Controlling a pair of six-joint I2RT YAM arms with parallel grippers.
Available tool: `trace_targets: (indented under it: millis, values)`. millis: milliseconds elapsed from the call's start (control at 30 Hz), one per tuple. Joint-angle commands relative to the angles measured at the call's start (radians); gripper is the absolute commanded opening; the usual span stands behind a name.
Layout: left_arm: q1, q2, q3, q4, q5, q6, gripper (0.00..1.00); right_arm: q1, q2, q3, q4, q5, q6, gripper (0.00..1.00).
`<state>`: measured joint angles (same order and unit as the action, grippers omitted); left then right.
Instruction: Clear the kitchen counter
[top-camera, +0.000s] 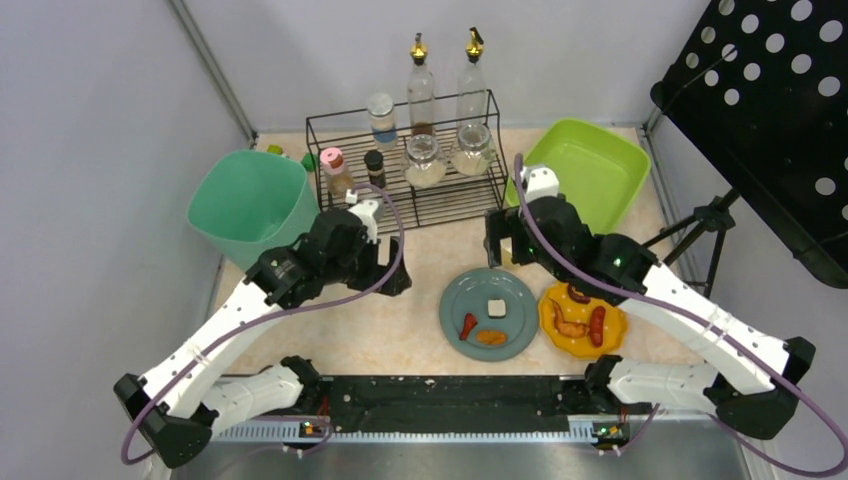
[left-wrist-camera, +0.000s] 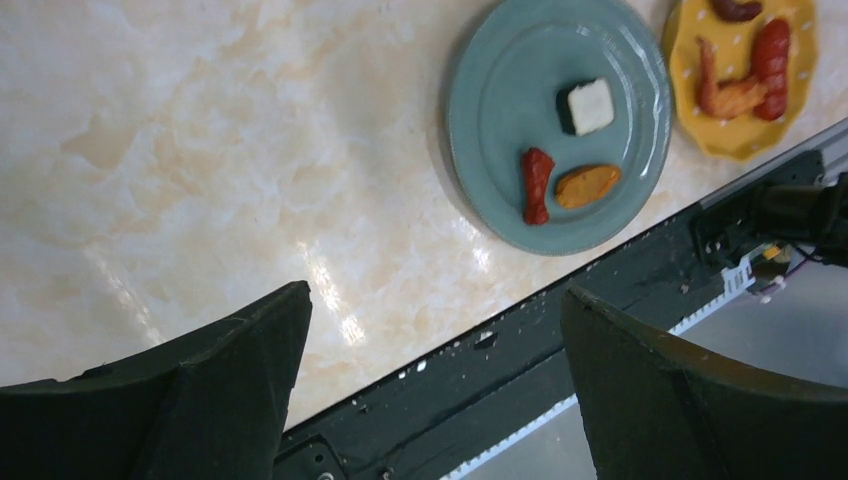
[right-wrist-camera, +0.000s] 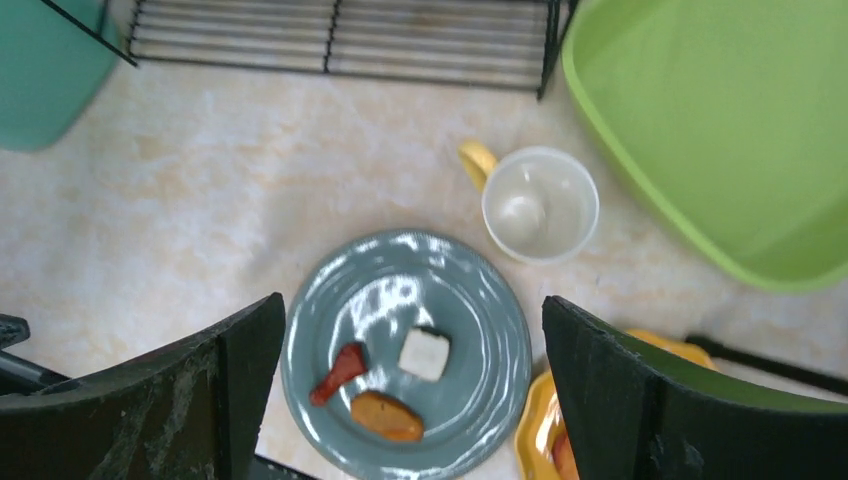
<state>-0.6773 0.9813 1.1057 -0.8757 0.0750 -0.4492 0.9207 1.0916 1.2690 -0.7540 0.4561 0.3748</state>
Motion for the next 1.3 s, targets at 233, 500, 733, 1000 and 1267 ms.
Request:
trace_targets:
  millis: [233, 500, 733, 1000, 1267]
  values:
    - [-0.074, 0.035, -0.251, 0.257, 0.06, -0.155, 0.99, 0.005, -0.191, -0.298, -0.143, -0.014, 0.317, 0.89]
    - [-0.074, 0.103, -0.381, 0.428, 0.165, -0.247, 0.99, 0.004, -0.226, -0.453, -0.158, -0.029, 0.444, 0.35]
    - [-0.074, 0.154, -0.449, 0.538, 0.203, -0.267, 0.99, 0.003, -0.191, -0.516, -0.152, -0.034, 0.509, 0.0]
    - [-0.074, 0.2, -0.483, 0.637, 0.244, -0.265, 0.99, 0.004, -0.155, -0.576, -0.172, -0.099, 0.546, 0.0]
    - [-0.074, 0.292, -0.496, 0.718, 0.277, -0.265, 0.99, 0.004, -0.131, -0.61, -0.231, -0.138, 0.587, 0.0]
